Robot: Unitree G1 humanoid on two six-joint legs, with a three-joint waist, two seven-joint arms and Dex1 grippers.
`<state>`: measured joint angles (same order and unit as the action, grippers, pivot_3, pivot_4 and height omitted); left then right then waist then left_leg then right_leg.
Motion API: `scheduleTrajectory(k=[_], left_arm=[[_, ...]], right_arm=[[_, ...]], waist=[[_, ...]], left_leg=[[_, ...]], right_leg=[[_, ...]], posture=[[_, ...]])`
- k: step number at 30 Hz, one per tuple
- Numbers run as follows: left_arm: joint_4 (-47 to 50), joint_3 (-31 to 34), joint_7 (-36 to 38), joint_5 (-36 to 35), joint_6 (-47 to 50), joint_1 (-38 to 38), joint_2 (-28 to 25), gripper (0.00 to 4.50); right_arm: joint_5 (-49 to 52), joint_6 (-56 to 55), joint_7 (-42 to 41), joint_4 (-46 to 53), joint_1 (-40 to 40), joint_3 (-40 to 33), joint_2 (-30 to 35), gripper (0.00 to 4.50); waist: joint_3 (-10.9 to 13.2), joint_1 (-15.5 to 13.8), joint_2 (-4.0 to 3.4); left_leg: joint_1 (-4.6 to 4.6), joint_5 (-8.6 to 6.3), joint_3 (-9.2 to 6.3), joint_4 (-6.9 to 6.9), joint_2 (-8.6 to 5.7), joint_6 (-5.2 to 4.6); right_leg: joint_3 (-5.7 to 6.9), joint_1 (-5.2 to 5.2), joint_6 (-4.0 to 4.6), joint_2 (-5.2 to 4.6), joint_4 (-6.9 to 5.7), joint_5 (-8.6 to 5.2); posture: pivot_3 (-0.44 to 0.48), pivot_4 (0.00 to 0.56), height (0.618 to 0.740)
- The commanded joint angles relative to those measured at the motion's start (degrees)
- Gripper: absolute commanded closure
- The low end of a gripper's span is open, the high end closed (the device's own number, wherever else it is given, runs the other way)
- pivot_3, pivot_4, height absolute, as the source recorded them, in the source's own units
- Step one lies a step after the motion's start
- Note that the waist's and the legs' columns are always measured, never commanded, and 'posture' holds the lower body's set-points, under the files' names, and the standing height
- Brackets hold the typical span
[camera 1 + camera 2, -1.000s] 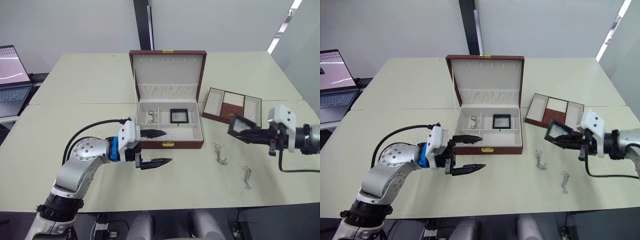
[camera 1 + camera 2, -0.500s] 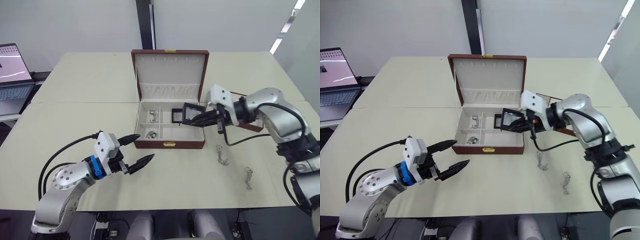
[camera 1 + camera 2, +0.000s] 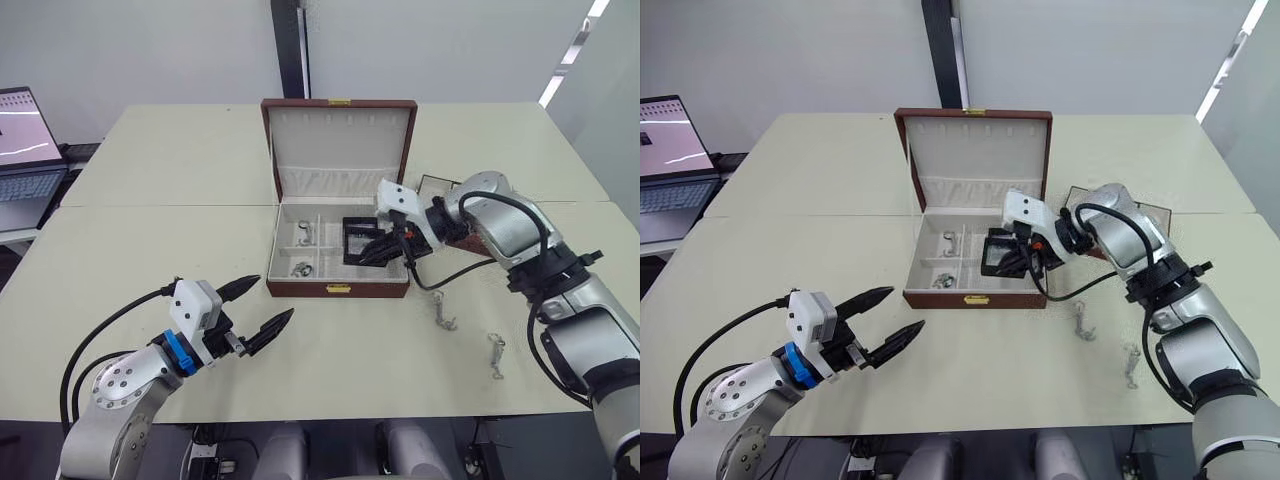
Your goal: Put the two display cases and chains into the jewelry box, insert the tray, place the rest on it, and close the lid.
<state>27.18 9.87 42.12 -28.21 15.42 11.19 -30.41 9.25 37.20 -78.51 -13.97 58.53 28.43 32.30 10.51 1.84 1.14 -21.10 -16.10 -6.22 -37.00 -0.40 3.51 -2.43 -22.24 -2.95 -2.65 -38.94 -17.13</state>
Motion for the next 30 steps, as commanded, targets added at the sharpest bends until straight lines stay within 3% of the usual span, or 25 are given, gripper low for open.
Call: scheduleTrajectory(k=[1, 16, 18, 23, 30], left_arm=[[3.1, 0.3, -0.7, -0.3, -0.8, 0.4, 0.2, 0.0], [7.1, -0.3, -3.6, -1.6, 4.0, -1.8, -0.4, 0.0], [7.3, -0.3, -3.9, -1.8, 4.8, -2.3, -0.5, 0.0], [7.7, -0.4, -4.6, -2.1, 6.3, -3.5, -0.6, 0.0], [7.5, -0.5, -4.5, -2.1, 7.0, -4.4, -0.6, 0.0]], right_arm=[[-1.3, -1.0, -0.4, 0.0, 0.0, 0.0, -0.2, 4.5], [-4.1, -3.5, -0.2, -3.3, -1.2, -0.1, -2.4, 4.5], [-4.2, -3.9, 0.1, -4.0, -0.8, -0.6, -2.9, 3.78], [-3.8, -4.4, 0.3, -4.9, 0.1, -2.2, -3.5, 2.61], [-2.9, -5.0, 1.1, -5.8, 1.1, -5.2, -3.6, 0.53]], waist=[[0.0, 0.0, 0.0], [0.0, 0.0, 0.0], [0.0, 0.0, 0.0], [0.0, 0.0, 0.0], [0.0, 0.0, 0.0]], left_leg=[[0.0, 0.0, -0.01, 0.0, 0.0, 0.0], [0.01, 0.0, 0.0, 0.0, 0.0, 0.0], [0.01, 0.0, 0.0, 0.0, 0.0, 0.0], [0.0, 0.0, 0.0, 0.0, 0.0, 0.0], [0.0, 0.0, 0.0, 0.0, 0.0, 0.0]], right_leg=[[0.0, 0.01, 0.0, 0.0, 0.0, 0.0], [-0.01, 0.01, 0.0, 0.02, -0.01, 0.0], [-0.01, 0.0, 0.0, 0.02, -0.01, 0.0], [-0.01, 0.0, 0.0, 0.03, -0.01, 0.0], [-0.01, 0.01, 0.0, 0.03, -0.01, 0.0]], posture=[[0.0, 0.15, 0.74], [0.0, 0.15, 0.74], [0.0, 0.15, 0.74], [0.0, 0.15, 0.74], [0.0, 0.15, 0.74]])
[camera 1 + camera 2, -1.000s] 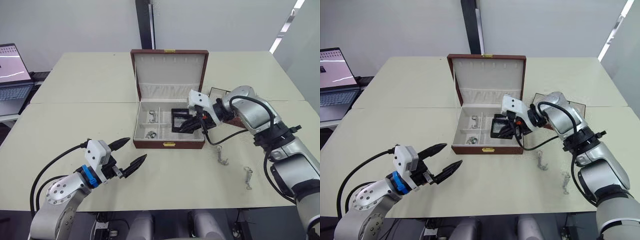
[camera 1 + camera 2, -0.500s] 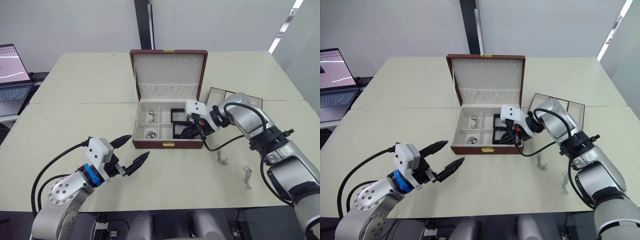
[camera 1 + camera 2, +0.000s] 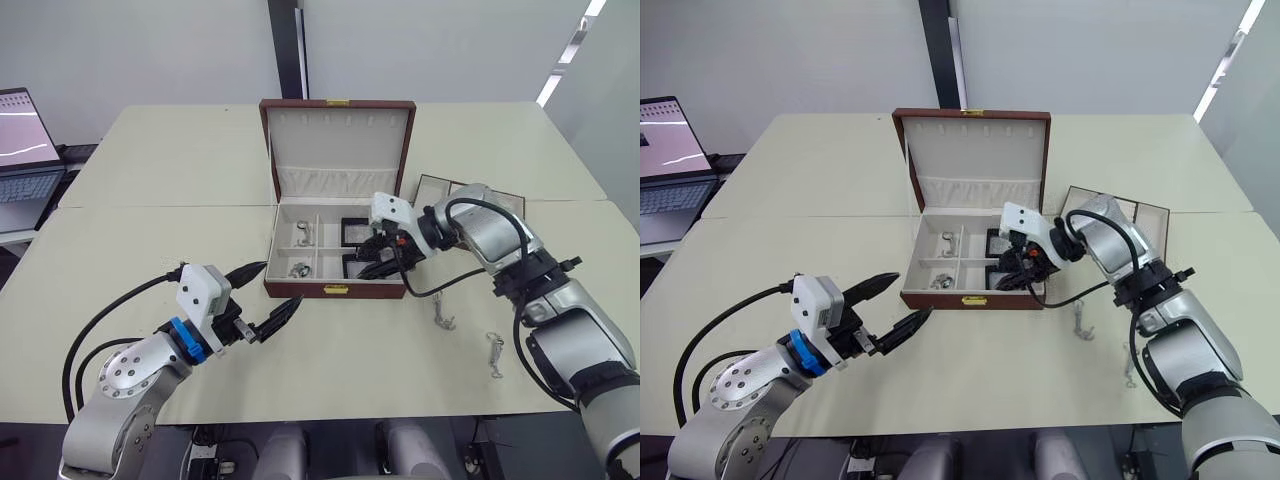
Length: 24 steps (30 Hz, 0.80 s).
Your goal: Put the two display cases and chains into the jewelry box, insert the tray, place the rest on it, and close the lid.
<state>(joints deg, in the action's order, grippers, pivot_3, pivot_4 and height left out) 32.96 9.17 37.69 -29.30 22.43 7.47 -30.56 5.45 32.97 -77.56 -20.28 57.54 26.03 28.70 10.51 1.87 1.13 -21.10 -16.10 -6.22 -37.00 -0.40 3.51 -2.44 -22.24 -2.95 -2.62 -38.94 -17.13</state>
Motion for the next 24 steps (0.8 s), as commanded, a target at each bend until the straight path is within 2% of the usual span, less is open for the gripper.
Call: scheduleTrajectory(k=[1, 5, 12, 18, 24], left_arm=[[1.7, 0.2, 0.0, -1.0, 0.1, -0.9, -0.5, 0.0], [1.3, 0.8, 0.4, -1.4, 0.9, -1.4, -0.9, 0.0], [-0.9, 2.5, 1.8, -4.3, 4.6, -2.8, -3.3, 0.0], [-8.0, 8.9, 4.2, -5.0, 4.8, -4.0, -7.9, 0.0], [-17.8, 15.7, 4.7, -2.4, 1.1, -3.4, -10.2, 0.0]], right_arm=[[1.3, -0.9, 0.5, 0.4, 2.1, -3.7, -0.1, 0.18], [5.3, -0.9, 1.8, 2.5, 0.2, -10.0, 0.2, 0.07], [12.9, -1.3, 4.5, 11.5, -11.3, -22.1, 4.4, 0.07], [20.1, 1.6, 12.2, 18.3, -25.5, -37.5, 8.8, 0.07], [19.8, -1.6, 18.3, 18.3, -37.5, -46.6, 12.5, 0.07]], waist=[[0.0, 0.0, 0.0], [0.0, 0.0, 0.0], [0.0, -0.3, 0.0], [0.0, -0.2, 0.0], [0.0, 0.1, -0.01]], left_leg=[[0.0, 0.0, 0.0, 0.0, 0.0, 0.0], [0.0, 0.0, 0.0, 0.0, 0.0, 0.0], [-0.05, 0.0, -0.03, 0.0, -0.01, -0.01], [-0.05, -0.01, -0.01, 0.04, 0.0, -0.01], [0.04, -0.01, 0.1, 0.04, 0.02, -0.02]], right_leg=[[0.0, 0.0, 0.0, 0.0, 0.0, 0.0], [0.0, 0.0, 0.0, 0.0, 0.0, 0.0], [0.02, 0.02, 0.0, -0.01, 0.04, 0.0], [0.01, 0.02, 0.0, 0.03, 0.04, 0.0], [-0.07, 0.04, 0.0, 0.05, 0.0, -0.01]], posture=[[0.0, 0.15, 0.74], [0.0, 0.15, 0.74], [0.0, 0.15, 0.74], [0.0, 0.15, 0.74], [0.0, 0.15, 0.74]])
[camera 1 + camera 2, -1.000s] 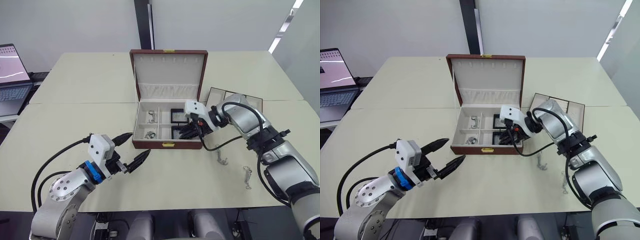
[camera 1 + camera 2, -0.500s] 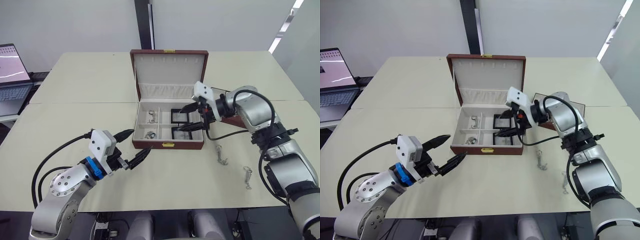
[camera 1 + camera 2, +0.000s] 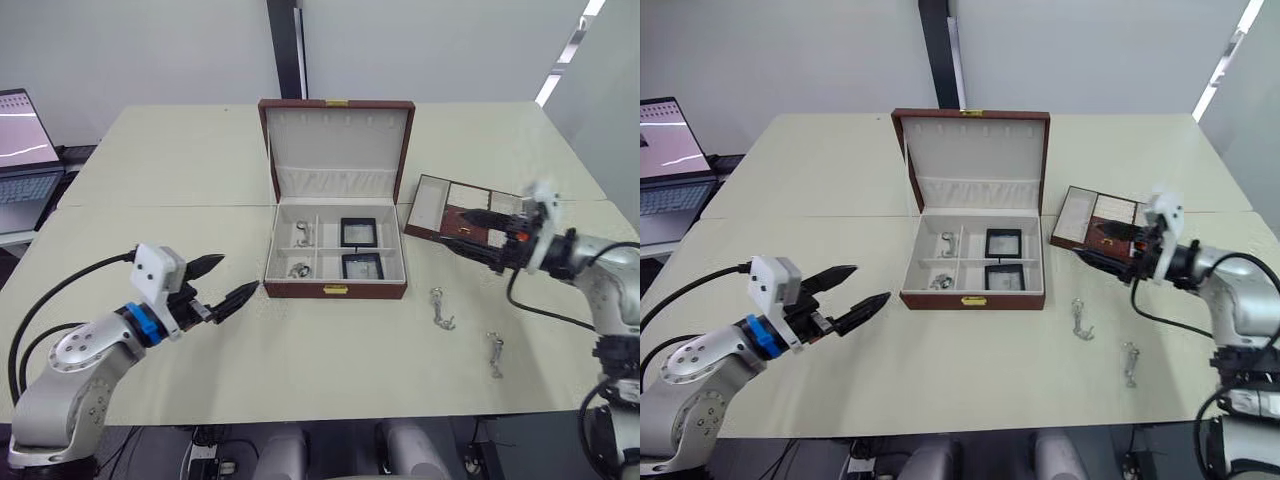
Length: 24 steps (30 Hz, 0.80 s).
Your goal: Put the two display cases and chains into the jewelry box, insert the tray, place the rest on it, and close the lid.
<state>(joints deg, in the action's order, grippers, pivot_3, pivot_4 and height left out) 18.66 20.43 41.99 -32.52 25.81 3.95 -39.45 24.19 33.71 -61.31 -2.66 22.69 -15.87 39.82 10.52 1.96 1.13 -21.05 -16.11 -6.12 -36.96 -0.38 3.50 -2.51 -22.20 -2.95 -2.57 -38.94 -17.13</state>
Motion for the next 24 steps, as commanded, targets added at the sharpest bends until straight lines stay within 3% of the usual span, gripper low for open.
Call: scheduleTrajectory(k=[1, 12, 24], left_arm=[[-5.0, 5.3, 0.4, 1.2, -2.7, 0.3, -1.6, 0.0], [-15.8, 10.3, -1.4, 4.6, -9.0, 1.8, -0.7, 0.0], [-20.1, 11.9, -3.5, 5.3, -12.2, 1.1, -0.6, 0.0]], right_arm=[[0.8, -3.1, 2.8, 0.0, -4.3, -5.7, 1.6, 0.07], [-2.1, -14.2, 9.7, -7.2, -14.7, -10.4, 2.3, 0.07], [-2.6, -21.0, 9.6, -13.4, -16.4, -8.7, 2.4, 0.07]], waist=[[0.0, 0.0, 0.0], [0.0, 0.0, 0.0], [0.0, 0.0, 0.0]], left_leg=[[0.02, 0.0, -0.01, 0.0, 0.01, 0.0], [0.08, 0.0, 0.03, 0.01, 0.03, 0.0], [0.1, 0.0, 0.02, 0.01, 0.02, 0.0]], right_leg=[[0.01, 0.02, 0.0, 0.02, 0.0, 0.0], [-0.05, 0.08, 0.0, 0.03, 0.0, 0.0], [-0.03, 0.12, 0.0, 0.02, 0.02, 0.0]], posture=[[0.0, 0.15, 0.74], [0.0, 0.15, 0.74], [0.0, 0.15, 0.74]])
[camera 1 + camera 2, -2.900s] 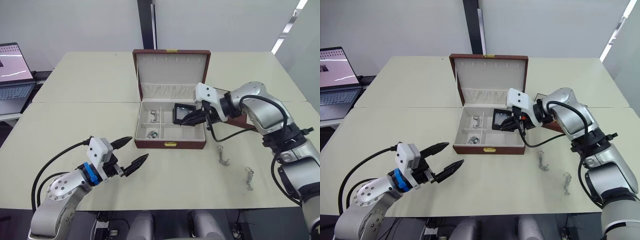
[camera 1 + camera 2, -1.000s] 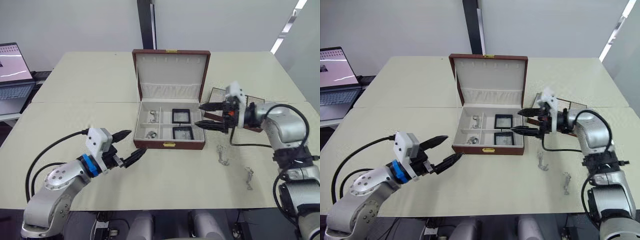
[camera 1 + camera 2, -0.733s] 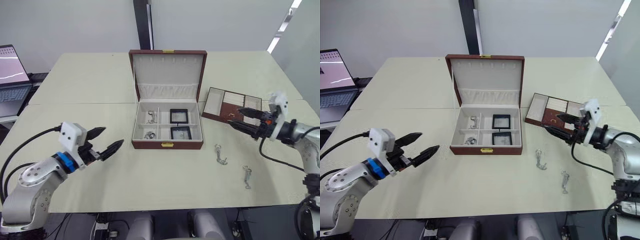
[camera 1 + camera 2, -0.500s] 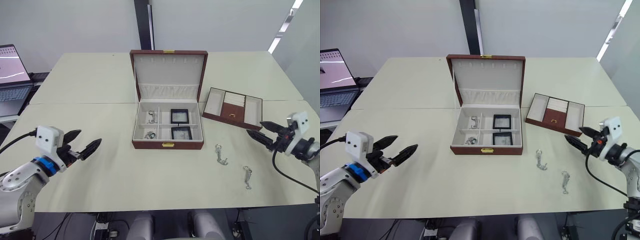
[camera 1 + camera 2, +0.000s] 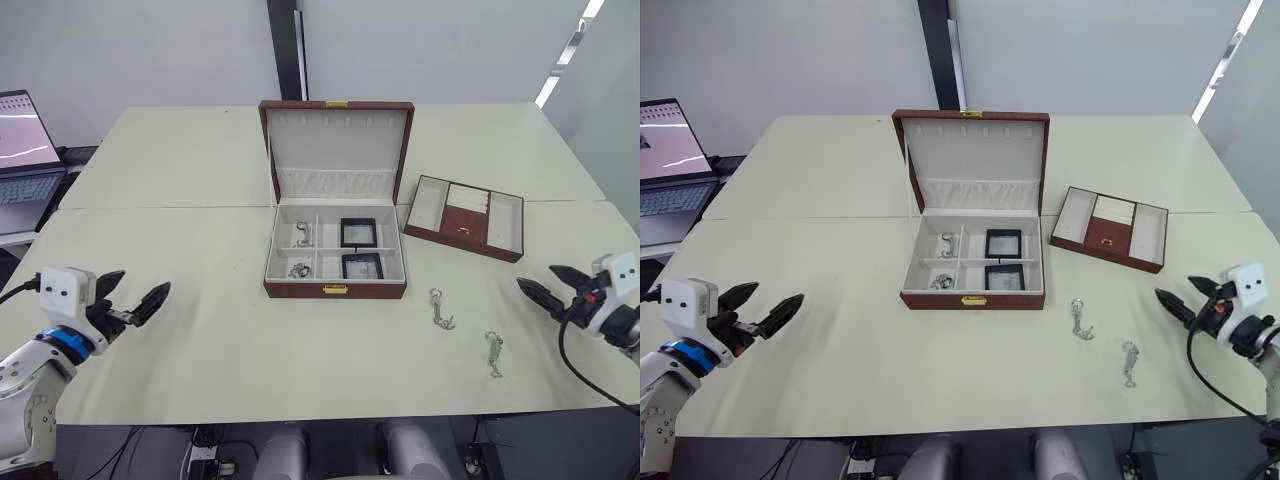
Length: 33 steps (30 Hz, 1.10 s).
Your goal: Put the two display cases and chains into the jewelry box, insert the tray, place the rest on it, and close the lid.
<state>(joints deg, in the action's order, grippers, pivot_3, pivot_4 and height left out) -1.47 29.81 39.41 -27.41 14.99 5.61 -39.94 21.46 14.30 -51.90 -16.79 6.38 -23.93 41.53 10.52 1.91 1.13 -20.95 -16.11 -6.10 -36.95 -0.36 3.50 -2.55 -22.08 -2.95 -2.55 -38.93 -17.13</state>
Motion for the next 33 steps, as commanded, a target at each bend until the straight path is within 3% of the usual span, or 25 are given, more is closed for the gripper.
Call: scheduleTrajectory(k=[1, 14, 33], left_arm=[[-0.2, 2.6, -1.1, 0.1, -1.6, -0.7, -0.1, 0.0], [-0.9, 1.8, -1.1, 0.4, -2.1, -0.2, -0.1, 0.0], [-9.8, 7.3, 3.3, 1.0, -7.0, 1.8, -4.1, 0.0]], right_arm=[[0.1, -1.7, 0.2, 0.8, -0.3, -0.4, 0.6, 0.07], [0.5, -2.6, 0.3, -0.5, 0.7, 0.4, 0.8, 0.07], [0.5, -2.5, -1.8, -0.9, 2.1, 2.2, 1.5, 0.07]], waist=[[0.0, 0.0, 0.0], [0.0, 0.0, 0.0], [0.0, 0.0, -0.01]], left_leg=[[0.0, 0.0, -0.01, 0.0, 0.0, 0.0], [0.0, 0.0, -0.01, -0.01, 0.0, 0.0], [0.01, 0.0, -0.01, -0.01, 0.0, 0.0]], right_leg=[[0.0, 0.0, 0.0, 0.0, 0.0, 0.0], [0.0, 0.01, 0.0, 0.0, 0.0, 0.0], [0.02, 0.0, 0.0, -0.01, -0.01, 0.0]], posture=[[0.0, 0.15, 0.74], [0.0, 0.15, 0.74], [0.0, 0.15, 0.74]])
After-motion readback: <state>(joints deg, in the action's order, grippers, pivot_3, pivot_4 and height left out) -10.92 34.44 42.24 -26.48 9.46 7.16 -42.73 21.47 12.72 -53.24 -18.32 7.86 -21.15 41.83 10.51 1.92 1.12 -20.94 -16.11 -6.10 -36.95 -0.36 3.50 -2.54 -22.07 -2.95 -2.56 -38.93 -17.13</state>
